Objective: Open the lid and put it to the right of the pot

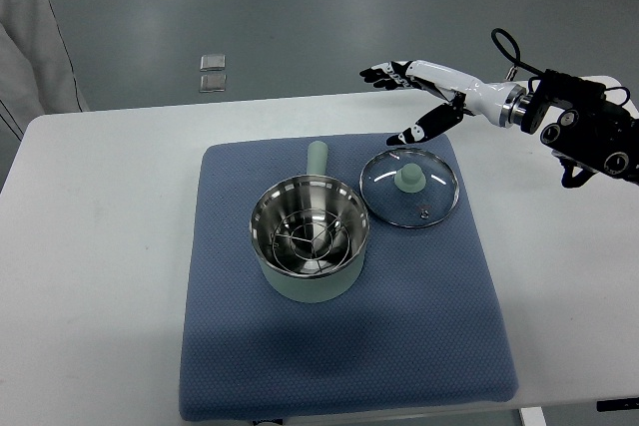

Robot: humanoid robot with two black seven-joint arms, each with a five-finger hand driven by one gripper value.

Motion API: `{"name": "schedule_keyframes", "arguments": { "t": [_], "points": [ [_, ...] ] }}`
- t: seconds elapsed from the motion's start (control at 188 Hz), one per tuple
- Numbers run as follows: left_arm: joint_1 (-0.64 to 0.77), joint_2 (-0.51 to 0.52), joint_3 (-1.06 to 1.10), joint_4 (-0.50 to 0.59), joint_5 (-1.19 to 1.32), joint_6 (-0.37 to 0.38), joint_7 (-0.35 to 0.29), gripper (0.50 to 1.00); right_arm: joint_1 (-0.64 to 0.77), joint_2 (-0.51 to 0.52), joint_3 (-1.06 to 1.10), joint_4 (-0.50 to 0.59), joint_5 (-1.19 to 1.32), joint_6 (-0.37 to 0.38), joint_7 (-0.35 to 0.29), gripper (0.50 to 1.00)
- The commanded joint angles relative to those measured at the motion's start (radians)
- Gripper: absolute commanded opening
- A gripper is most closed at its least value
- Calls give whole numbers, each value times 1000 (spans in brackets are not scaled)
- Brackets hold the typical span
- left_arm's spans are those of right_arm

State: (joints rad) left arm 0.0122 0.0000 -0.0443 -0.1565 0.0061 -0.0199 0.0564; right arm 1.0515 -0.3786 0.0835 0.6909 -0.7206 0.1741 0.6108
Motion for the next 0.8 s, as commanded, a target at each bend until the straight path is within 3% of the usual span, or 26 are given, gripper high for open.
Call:
{"name": "schedule_keyframes", "arguments": {
  "t": [0.0, 0.314, 0.516, 0.792],
  "points": [
    [0, 0, 0, 0, 0, 0, -1, 1000, -34, 7, 19, -17, 185, 2, 0, 921],
    [0, 0, 0, 0, 0, 0, -1, 1000, -148, 58, 107, -117, 593, 2, -17, 928],
    [0, 0, 0, 0, 0, 0, -1, 1000, -225, 150, 174, -211, 616, -1, -17, 930],
    [0, 0, 0, 0, 0, 0, 0, 1000, -257, 202, 344, -218, 616, -13, -17, 930]
  ]
}}
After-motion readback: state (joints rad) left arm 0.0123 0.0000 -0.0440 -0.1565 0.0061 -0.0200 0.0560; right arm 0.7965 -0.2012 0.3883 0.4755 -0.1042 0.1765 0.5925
